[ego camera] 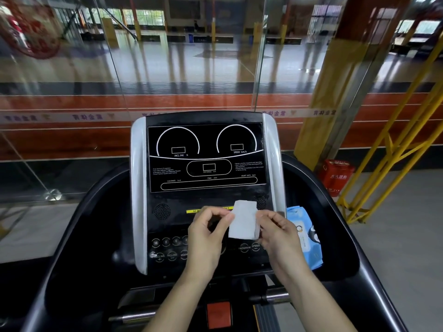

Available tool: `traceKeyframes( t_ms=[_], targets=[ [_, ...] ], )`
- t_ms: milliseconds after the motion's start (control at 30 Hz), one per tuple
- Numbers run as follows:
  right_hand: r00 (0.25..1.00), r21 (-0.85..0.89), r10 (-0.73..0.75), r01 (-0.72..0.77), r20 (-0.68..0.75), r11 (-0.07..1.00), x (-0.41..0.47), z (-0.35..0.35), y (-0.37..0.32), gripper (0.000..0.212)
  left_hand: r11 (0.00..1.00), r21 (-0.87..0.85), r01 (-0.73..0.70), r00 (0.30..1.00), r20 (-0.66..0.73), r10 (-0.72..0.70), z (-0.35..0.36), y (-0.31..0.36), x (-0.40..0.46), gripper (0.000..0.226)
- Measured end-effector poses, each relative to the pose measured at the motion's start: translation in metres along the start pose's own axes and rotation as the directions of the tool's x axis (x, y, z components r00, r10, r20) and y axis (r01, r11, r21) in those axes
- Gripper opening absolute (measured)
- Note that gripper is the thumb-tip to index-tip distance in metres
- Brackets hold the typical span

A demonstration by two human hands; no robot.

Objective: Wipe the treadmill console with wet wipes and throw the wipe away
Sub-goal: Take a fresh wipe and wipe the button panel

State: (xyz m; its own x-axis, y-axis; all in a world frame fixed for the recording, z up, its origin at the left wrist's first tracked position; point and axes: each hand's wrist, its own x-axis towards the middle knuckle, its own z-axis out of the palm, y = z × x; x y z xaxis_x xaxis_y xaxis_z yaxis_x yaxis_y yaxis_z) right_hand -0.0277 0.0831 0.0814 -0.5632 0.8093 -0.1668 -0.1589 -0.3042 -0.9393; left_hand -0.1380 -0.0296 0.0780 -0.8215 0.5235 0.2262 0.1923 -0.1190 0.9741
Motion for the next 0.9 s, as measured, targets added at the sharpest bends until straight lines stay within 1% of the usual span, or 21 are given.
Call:
traceKeyframes(
  t_ms=[100,167,267,333,400,467,533,600,633,700,767,833,900],
  targets=[
    [0.998,0.066,0.054,-0.053,-0.015,0.996,0.0,0.0,0.0,0.018,0.996,0.026,-0.089,0.995,0.043,0.088,-0.002,0.001,-0.003,0.022],
    [0.997,0.074,0.074,-0.072,-0.021,0.995,0.001,0.0,-0.001,0.02,0.991,0.029,-0.131,0.99,0.054,0.129,-0.002,0.002,-0.005,0.022],
    [0.992,0.131,0.117,-0.109,-0.053,0.985,0.003,-0.001,-0.003,0.012,0.99,0.023,-0.139,0.989,0.058,0.137,-0.003,0.003,-0.008,0.024],
    [0.989,0.161,0.134,-0.122,-0.063,0.979,0.004,-0.002,-0.003,0.01,0.991,0.011,-0.137,0.988,0.078,0.135,-0.005,0.003,-0.01,0.024],
    [0.99,0.169,0.125,-0.112,-0.063,0.979,0.005,-0.002,-0.003,0.009,0.992,-0.027,-0.124,0.988,0.095,0.126,-0.006,0.003,-0.012,0.018],
    [0.996,0.109,0.068,-0.062,-0.051,0.992,0.005,-0.003,-0.004,0.007,0.993,-0.099,-0.069,0.994,0.082,0.077,-0.006,0.004,-0.013,0.012],
    [0.999,0.008,-0.049,0.049,-0.023,0.999,0.003,-0.004,-0.006,0.01,0.988,-0.155,-0.023,0.999,0.031,0.028,-0.007,0.005,-0.012,0.013],
    [0.984,-0.076,-0.174,0.177,0.046,0.981,-0.001,-0.007,-0.008,0.008,0.982,-0.191,0.001,1.0,-0.03,-0.007,-0.009,0.004,-0.009,0.013],
    [0.972,-0.088,-0.215,0.224,0.097,0.971,-0.003,-0.008,-0.01,0.009,0.978,-0.206,0.025,0.998,-0.05,-0.036,-0.01,0.003,-0.006,0.013],
    [0.951,-0.105,-0.247,0.269,0.188,0.957,-0.006,-0.01,-0.013,0.01,0.964,-0.241,0.117,0.989,-0.063,-0.135,-0.011,-0.002,-0.002,0.015],
    [0.948,-0.157,-0.254,0.285,0.191,0.946,-0.006,-0.01,-0.014,0.006,0.949,-0.246,0.195,0.975,-0.055,-0.214,-0.011,-0.007,0.001,0.015],
    [0.948,-0.224,-0.278,0.308,0.154,0.925,-0.003,-0.008,-0.013,0.006,0.956,-0.227,0.188,0.978,-0.045,-0.203,-0.01,-0.007,0.0,0.012],
    [0.939,-0.311,-0.308,0.342,0.156,0.887,0.001,-0.006,-0.011,0.01,0.98,-0.159,0.119,0.993,-0.002,-0.121,-0.009,-0.004,0.0,0.016]
  ],
)
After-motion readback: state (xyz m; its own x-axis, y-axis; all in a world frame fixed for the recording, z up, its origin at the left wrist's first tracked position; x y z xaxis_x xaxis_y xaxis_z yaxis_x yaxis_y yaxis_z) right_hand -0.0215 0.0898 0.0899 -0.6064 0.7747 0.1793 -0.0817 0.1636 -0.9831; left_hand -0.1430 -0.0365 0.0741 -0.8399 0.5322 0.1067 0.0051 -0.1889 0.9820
